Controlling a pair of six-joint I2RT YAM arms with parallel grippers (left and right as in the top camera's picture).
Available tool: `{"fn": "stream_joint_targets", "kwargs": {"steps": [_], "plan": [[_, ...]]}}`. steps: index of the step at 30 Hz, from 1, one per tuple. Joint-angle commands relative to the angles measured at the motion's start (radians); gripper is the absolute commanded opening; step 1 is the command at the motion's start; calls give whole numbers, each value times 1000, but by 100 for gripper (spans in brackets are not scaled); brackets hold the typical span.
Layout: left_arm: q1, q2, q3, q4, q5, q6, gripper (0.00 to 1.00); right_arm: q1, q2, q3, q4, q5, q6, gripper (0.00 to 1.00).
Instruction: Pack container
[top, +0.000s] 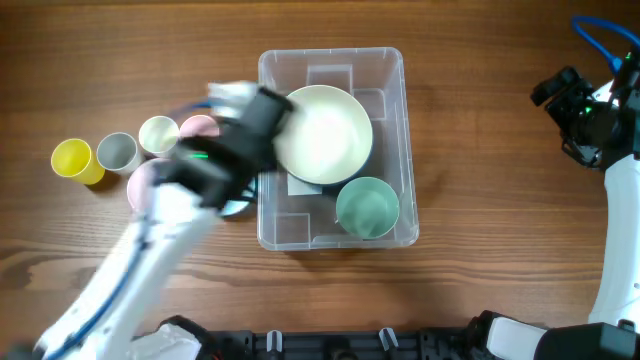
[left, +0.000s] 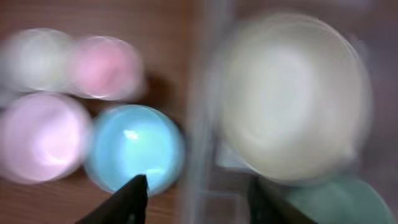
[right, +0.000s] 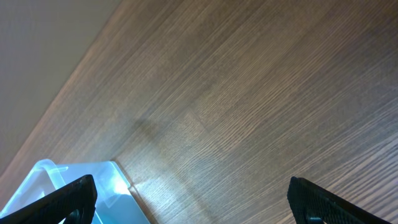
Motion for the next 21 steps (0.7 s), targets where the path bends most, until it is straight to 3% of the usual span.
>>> {"fn": "stream_joint_targets", "kwargs": {"steps": [1, 2, 4, 6, 7, 9, 17, 21], "plan": [[360, -65, 14, -87, 12, -134, 68, 0, 7, 10, 3, 3, 11, 100], [525, -54, -1, -100, 100, -133, 79, 0, 7, 10, 3, 3, 11, 99], [685, -29, -29, -107, 171, -132, 80, 0, 7, 10, 3, 3, 11, 99], [928, 46, -100, -81, 287, -124, 80, 0, 7, 10, 3, 3, 11, 100], [974, 72, -120, -51, 345, -82, 79, 0, 7, 10, 3, 3, 11, 100], [1025, 126, -163, 15, 457, 6, 75, 0, 7, 10, 3, 3, 11, 99], [1007, 305, -319, 204, 474, 108, 65, 0, 7, 10, 3, 3, 11, 99], [1006, 317, -352, 220, 474, 105, 27, 0, 7, 10, 3, 3, 11, 99]]}}
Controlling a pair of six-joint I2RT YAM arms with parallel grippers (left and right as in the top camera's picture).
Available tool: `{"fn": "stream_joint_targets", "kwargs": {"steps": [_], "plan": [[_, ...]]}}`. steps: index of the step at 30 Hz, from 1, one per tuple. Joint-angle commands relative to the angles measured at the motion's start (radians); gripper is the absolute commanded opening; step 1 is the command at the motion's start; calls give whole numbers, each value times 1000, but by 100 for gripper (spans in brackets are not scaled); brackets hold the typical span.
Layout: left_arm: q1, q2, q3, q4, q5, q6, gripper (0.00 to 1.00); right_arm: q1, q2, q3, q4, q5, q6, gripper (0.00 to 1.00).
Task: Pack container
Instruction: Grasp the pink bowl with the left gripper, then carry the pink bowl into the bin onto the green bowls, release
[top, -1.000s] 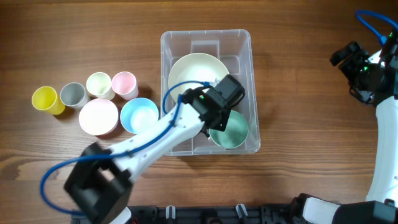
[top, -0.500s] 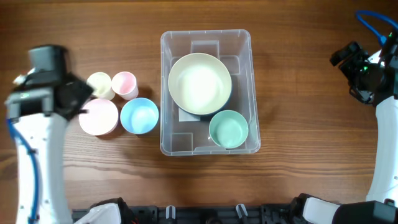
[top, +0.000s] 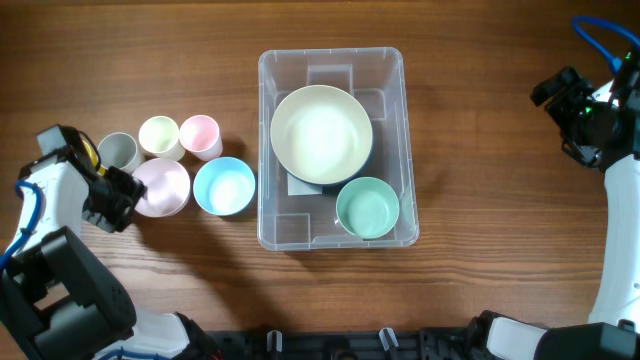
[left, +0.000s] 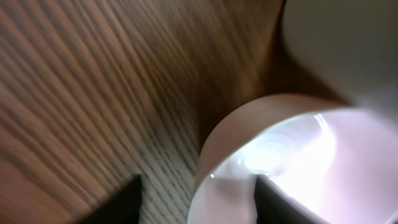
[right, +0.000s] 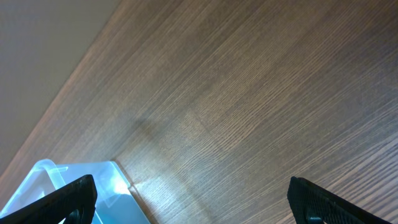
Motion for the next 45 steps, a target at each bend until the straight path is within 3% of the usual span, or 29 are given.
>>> {"fn": "stream_joint_targets", "kwargs": {"steps": [1, 3, 11, 15, 19, 22, 25, 31, 34, 39, 40, 41, 42, 45], "plan": [[-5, 9, -20, -5, 21, 31, 20, 0, 7, 10, 3, 3, 11, 100], [-5, 8, -19, -21, 21, 30, 4, 0, 7, 10, 3, 3, 11, 100], [-4, -145, -10, -156, 17, -16, 4, 0, 7, 10, 3, 3, 11, 100], [-14, -369, 65, -284, 42, -22, 4, 0, 7, 10, 3, 3, 11, 99], [-98, -544, 134, -304, 109, -24, 4, 0, 7, 10, 3, 3, 11, 99], [-317, -654, 152, -206, 153, -53, 4, 0, 7, 10, 3, 3, 11, 100], [-553, -654, 151, -113, 144, -52, 4, 0, 7, 10, 3, 3, 11, 100], [-1049, -418, 151, -22, -19, -45, 4, 0, 7, 10, 3, 3, 11, 100], [-1178, -258, 152, -6, -47, -45, 4, 0, 7, 10, 3, 3, 11, 100], [-1271, -97, 152, 68, -42, -45, 4, 0, 7, 10, 3, 3, 11, 100], [-1280, -88, 152, 84, -40, -45, 8, 0, 7, 10, 3, 3, 11, 100], [-1279, -93, 158, 84, -46, -45, 30, 0, 7, 10, 3, 3, 11, 99], [-1270, -102, 171, 69, -58, -45, 38, 0, 7, 10, 3, 3, 11, 100], [-1221, -147, 244, -15, -116, -45, 47, 0, 7, 10, 3, 3, 11, 100]]}}
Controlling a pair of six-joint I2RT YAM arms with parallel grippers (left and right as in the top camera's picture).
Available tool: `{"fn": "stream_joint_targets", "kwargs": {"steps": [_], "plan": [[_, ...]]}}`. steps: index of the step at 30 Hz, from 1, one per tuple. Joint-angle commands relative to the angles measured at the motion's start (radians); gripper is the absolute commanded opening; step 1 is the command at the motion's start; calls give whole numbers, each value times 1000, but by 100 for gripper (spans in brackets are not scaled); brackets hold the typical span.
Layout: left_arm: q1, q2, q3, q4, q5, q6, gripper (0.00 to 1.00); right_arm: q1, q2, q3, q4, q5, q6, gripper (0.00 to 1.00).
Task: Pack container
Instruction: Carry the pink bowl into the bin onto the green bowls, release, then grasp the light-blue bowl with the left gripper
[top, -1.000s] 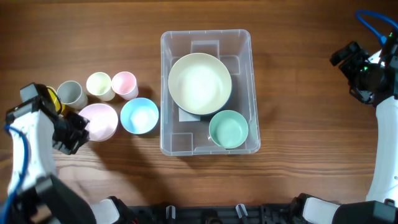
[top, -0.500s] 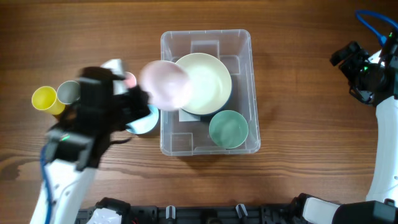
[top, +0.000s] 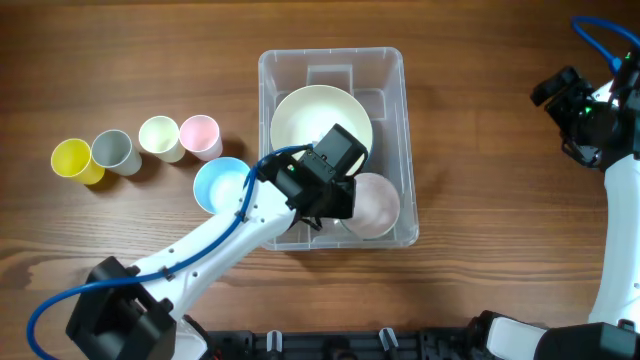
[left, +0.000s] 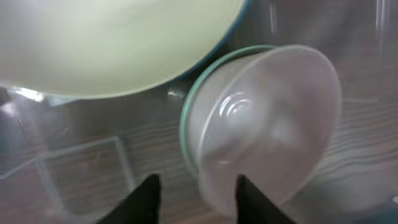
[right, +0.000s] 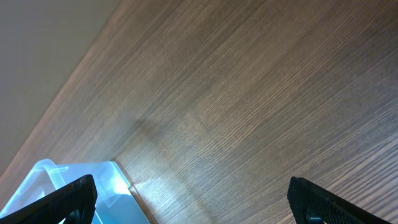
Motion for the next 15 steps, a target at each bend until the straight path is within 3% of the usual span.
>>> {"fn": "stream_joint_targets", "kwargs": {"steps": [1, 3, 8, 9, 15], "plan": [[78, -84, 118, -97, -100, 3, 51, 0, 7, 10, 2, 3, 11, 100], [164, -150, 158, -156, -123, 2, 57, 0, 7, 10, 2, 3, 11, 100], [404, -224, 158, -307, -123, -32, 58, 0, 7, 10, 2, 3, 11, 99], [507, -214, 136, -357, -122, -32, 59, 0, 7, 10, 2, 3, 11, 100], [668, -184, -54, -304, -77, -32, 58, 0, 7, 10, 2, 3, 11, 100]]}}
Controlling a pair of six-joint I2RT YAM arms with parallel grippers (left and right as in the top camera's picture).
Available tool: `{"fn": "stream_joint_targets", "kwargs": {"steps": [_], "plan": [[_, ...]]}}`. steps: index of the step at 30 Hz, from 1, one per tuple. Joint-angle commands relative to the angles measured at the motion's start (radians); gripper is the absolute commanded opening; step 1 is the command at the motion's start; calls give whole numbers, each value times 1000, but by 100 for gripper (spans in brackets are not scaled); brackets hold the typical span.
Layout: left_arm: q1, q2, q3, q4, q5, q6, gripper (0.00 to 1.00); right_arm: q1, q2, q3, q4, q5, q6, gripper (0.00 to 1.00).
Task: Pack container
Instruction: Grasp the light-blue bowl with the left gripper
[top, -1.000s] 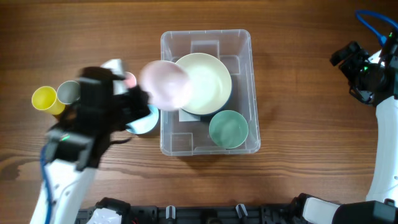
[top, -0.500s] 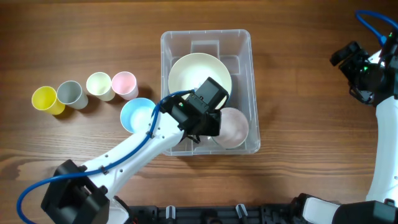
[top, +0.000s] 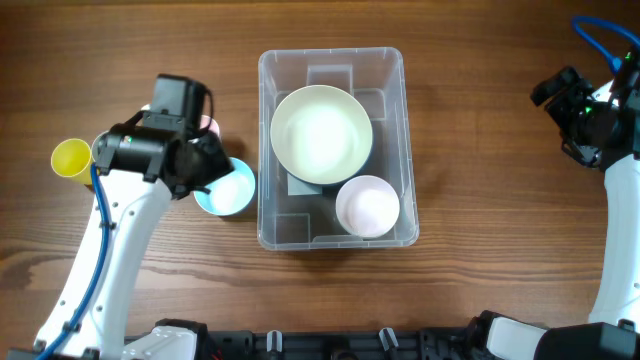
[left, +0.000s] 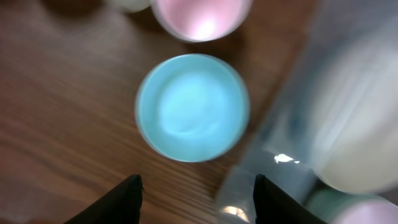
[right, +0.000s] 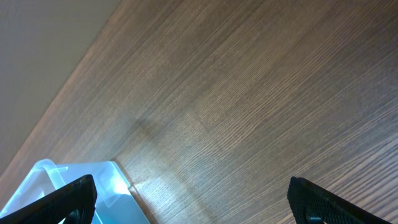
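The clear container (top: 392, 75) stands mid-table with a large cream bowl (top: 322, 135) in it. A pale pink bowl (top: 367, 206) sits at its near right, covering the green bowl beneath. A light blue bowl (top: 232, 192) rests on the table just left of the container; it also shows in the left wrist view as the blue bowl (left: 193, 107). My left gripper (left: 198, 193) hovers open over it, empty. My right gripper (right: 193, 205) is open and empty at the far right, well away from the container.
A pink cup (left: 202, 15) stands just beyond the blue bowl. A yellow cup (top: 70, 158) sits at the far left. My left arm (top: 165, 140) covers the other cups in the overhead view. The container's corner (right: 74, 186) shows in the right wrist view.
My left gripper was inside the container over the pale pink bowl. It is now outside, above the blue bowl on the table. The pink bowl stays in the container.
The pale pink and blue bowls stood on the table left of the container, with my left arm blurred over them. Then my left gripper was at the pink bowl's left rim. Later that bowl sat in the green bowl inside the container. Now my gripper is over the blue bowl.
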Motion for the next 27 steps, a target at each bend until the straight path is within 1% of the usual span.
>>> {"fn": "stream_joint_targets", "kwargs": {"steps": [1, 3, 4, 6, 10, 12, 14, 19, 21, 22, 24, 26, 27], "plan": [[57, 23, -144, 53, 31, -13, 59, 0, 7, 10, 3, 3, 11, 100], [67, 24, -233, 132, 30, -12, 60, 0, 7, 10, 3, 3, 11, 100], [68, 24, -301, 201, 31, -12, 59, 0, 7, 10, 3, 3, 11, 100], [68, 24, -375, 278, 31, -12, 58, 0, 7, 10, 2, 3, 11, 100], [69, 24, -462, 418, 23, -8, 54, 0, 7, 10, 3, 3, 11, 99], [69, 24, -475, 448, 22, -8, 52, 0, 7, 10, 3, 3, 11, 100], [69, 24, -489, 465, 23, -8, 48, 0, 7, 10, 3, 3, 11, 100], [69, 31, -495, 464, 22, -8, 47, 0, 7, 10, 3, 3, 11, 100], [69, 53, -495, 467, 23, -8, 47, 0, 7, 10, 3, 3, 11, 99], [69, 71, -495, 472, 23, -8, 45, 0, 7, 10, 3, 3, 11, 100], [69, 100, -495, 484, 23, -4, 40, 0, 7, 10, 2, 3, 11, 100], [69, 124, -495, 494, 23, -5, 15, 0, 7, 10, 3, 3, 11, 100], [69, 124, -495, 492, 23, -5, 5, 0, 7, 10, 3, 3, 11, 99]]}}
